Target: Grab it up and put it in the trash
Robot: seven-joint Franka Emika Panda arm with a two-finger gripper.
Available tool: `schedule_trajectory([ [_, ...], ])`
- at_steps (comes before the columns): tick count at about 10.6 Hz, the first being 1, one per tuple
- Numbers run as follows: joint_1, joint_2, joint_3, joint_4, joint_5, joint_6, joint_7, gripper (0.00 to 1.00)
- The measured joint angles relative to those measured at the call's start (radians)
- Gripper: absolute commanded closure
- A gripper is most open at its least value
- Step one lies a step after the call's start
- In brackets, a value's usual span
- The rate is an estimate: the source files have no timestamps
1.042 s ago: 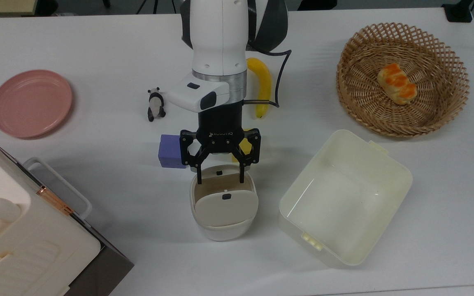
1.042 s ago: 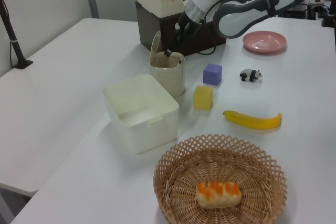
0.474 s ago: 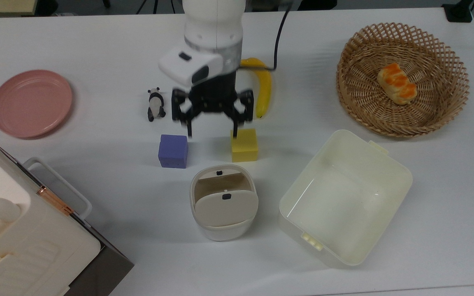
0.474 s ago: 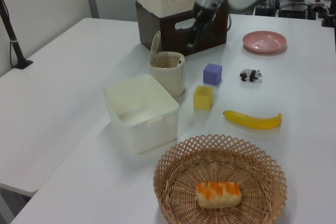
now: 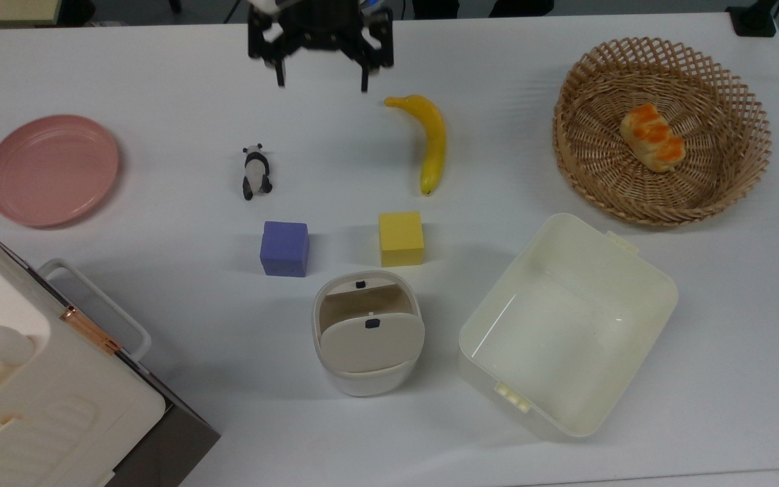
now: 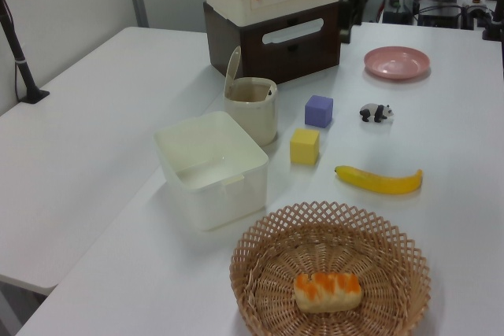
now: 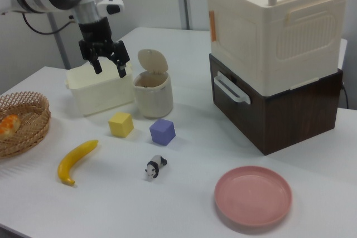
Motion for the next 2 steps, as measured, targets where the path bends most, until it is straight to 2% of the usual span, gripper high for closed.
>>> schedule_trajectory([
  [2, -0.016, -0.035, -0.002, -0.004, 0.000, -0.049, 0.000, 0.00],
])
